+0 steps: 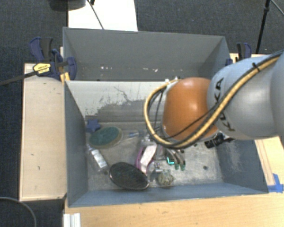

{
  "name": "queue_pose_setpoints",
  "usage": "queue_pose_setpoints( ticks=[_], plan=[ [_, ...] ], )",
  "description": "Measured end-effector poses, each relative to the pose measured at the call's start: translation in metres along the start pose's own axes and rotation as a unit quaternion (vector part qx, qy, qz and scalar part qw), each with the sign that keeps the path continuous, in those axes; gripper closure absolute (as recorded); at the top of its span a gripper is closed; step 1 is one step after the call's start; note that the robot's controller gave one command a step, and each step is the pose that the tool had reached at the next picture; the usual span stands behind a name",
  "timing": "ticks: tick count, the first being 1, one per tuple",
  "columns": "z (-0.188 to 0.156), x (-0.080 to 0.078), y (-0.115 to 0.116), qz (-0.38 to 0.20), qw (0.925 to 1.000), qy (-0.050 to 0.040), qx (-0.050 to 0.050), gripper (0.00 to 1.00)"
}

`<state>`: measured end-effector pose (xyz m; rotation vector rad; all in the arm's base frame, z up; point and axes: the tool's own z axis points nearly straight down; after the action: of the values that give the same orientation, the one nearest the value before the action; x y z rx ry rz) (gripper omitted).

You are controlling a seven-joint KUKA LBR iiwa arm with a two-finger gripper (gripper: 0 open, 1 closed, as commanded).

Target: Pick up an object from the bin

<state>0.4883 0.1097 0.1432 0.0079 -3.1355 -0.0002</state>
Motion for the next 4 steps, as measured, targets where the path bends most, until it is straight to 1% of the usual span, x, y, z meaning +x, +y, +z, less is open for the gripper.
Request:
queue_pose_setpoints(
  ticks=[1, 2, 3, 4],
  plan=[
    [0.073, -0.05, 0.002, -0.012, 0.9999, -0.0047, -0.001, 0.0],
    [0.068, -0.052, 0.001, -0.009, 0.9999, -0.0113, -0.002, 1.0],
    [-0.095, -0.054, -0.006, -0.092, 0.9957, -0.009, 0.0, 1.0],
    [-0.091, -0.053, -0.006, -0.091, 0.9959, -0.0045, 0.0, 0.0]
  ],
)
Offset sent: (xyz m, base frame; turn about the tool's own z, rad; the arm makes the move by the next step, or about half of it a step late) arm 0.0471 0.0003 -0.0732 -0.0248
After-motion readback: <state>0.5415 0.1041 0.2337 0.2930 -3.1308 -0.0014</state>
